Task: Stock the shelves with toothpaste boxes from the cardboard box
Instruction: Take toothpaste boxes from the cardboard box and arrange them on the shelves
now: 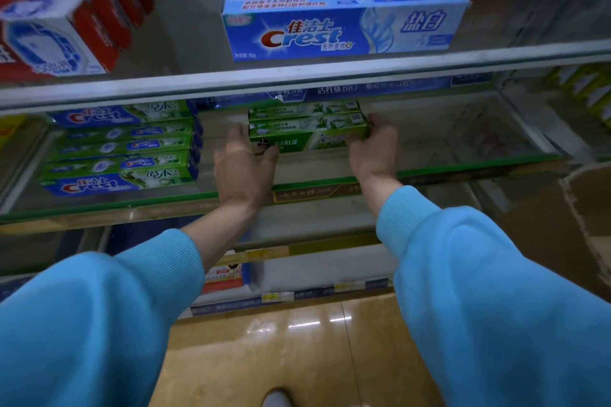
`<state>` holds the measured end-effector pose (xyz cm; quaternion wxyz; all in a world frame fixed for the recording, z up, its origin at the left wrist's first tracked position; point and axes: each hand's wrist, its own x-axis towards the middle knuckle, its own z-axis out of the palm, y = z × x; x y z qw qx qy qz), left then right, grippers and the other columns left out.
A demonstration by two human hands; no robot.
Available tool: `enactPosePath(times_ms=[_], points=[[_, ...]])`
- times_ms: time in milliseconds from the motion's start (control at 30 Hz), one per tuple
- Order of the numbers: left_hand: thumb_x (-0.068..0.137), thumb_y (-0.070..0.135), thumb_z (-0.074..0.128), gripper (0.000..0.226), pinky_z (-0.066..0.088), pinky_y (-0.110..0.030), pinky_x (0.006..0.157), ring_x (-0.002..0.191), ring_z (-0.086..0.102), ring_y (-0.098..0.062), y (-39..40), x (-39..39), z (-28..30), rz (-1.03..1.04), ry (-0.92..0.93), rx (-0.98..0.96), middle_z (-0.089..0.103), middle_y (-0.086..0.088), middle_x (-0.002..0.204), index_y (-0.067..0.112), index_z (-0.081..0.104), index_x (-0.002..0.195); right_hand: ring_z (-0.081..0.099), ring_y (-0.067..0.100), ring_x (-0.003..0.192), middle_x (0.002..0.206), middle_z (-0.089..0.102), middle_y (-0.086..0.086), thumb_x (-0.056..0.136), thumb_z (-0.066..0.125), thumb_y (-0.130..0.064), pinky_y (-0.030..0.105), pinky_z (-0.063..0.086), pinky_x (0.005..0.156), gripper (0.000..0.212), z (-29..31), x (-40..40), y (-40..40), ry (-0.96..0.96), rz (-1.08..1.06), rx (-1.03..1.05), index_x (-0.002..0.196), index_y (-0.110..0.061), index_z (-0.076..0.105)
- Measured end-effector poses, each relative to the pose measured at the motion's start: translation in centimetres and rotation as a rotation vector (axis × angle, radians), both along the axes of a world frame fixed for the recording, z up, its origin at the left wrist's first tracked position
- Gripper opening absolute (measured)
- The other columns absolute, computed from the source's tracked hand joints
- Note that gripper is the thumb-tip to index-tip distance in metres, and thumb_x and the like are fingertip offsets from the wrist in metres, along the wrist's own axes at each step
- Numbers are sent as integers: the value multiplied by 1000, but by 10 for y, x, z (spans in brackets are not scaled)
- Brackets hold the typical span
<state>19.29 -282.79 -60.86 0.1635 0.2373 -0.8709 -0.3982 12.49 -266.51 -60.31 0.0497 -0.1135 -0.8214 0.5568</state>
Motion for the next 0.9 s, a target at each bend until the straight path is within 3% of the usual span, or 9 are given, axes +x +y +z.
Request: enactPosePath(times_ms=[100,200,300,433,633,700,800,900], points=[[91,24,71,58,40,-40,110,131,49,-31,21,23,19,38,-19,-106,58,-13,137,7,50,142,55,23,121,131,59,8,93,62,-6,28,42,102,43,20,14,11,-107,-53,-59,135,-8,53],[92,23,67,42,46,-36,98,118,57,-26,55,50,44,-95,-15,-41,62,-8,127,13,55,131,50,15,99,107,54,3,93,58,-8,21,38,86,18,51,40,37,-170,-39,-22,103,-23,58],[93,22,65,32,37,-24,83,101,56,-18,107,62,80,-202,-51,-14,65,-5,118,13,56,123,58,24,111,118,64,10,91,59,-9,26,42,95,23,90,73,71,-204,-52,-104,112,-17,61],[92,19,64,19,41,-26,80,97,60,-18,193,60,127,-392,24,4,65,-2,105,18,57,110,69,25,95,91,72,3,85,56,-7,41,52,94,20,138,100,138,-128,-57,-113,91,-25,63],[87,14,62,23,50,-29,84,92,64,-14,310,53,165,-628,66,47,69,2,103,19,63,109,67,26,94,82,70,-3,85,57,-6,38,52,92,21,162,127,263,-125,-370,-65,79,-26,62],[87,15,63,27,50,-26,89,95,67,-13,341,50,164,-727,-44,37,73,2,104,20,69,114,65,25,100,91,68,0,88,57,-8,30,49,89,17,151,138,295,-253,-440,-98,83,-24,63],[89,27,67,38,46,-28,99,115,64,-21,383,41,151,-871,-333,-60,72,-2,118,21,67,126,58,30,118,117,63,9,92,55,-11,30,46,96,21,130,157,334,-506,-482,-186,112,-13,63],[94,37,67,53,44,-36,108,130,54,-30,414,28,131,-950,-652,-143,61,-8,138,16,56,141,55,33,118,115,53,12,96,53,-15,33,46,84,27,103,169,357,-696,-545,-316,122,-7,51]])
